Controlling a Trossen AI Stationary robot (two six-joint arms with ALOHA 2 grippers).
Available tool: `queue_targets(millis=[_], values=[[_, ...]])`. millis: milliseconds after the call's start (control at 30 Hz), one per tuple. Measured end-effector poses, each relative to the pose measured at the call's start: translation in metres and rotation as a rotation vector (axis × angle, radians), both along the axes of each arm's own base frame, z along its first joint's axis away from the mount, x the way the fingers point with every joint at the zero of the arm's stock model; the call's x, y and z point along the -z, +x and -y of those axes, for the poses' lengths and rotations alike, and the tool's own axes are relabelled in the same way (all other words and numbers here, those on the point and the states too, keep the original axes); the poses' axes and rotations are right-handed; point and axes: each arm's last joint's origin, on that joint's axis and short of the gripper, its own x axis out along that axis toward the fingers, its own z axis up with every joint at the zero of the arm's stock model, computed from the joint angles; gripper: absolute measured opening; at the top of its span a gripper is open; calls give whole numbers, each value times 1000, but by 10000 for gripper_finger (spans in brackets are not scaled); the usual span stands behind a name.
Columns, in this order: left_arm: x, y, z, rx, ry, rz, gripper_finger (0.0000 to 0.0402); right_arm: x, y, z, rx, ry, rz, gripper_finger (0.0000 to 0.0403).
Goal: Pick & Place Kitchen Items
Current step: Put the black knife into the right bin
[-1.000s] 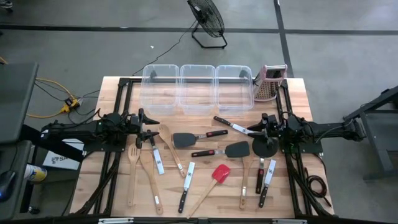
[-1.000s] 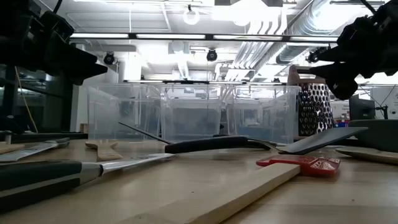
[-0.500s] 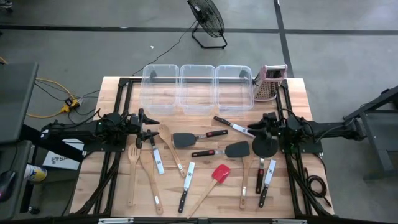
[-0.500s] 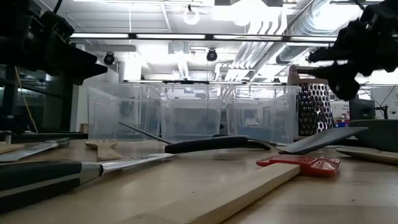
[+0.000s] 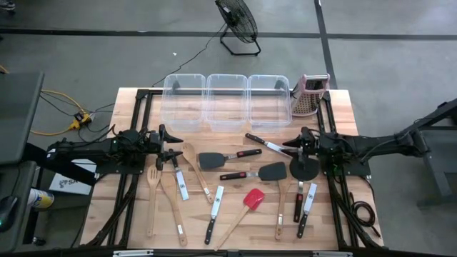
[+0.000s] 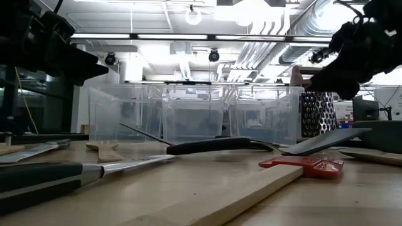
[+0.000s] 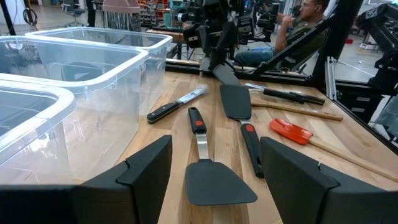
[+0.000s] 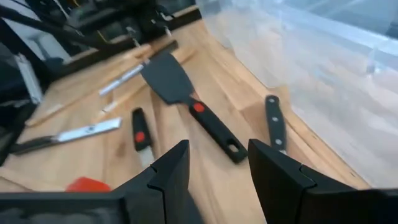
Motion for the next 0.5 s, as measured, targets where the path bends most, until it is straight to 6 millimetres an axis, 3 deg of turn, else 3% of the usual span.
queue_targets(millis=[267, 500], values=[[0, 0, 0, 0, 0, 0, 239, -13, 17, 2, 49, -104, -168, 156], [0, 0, 0, 0, 0, 0, 239, -23, 45, 8, 85, -174, -350, 156]])
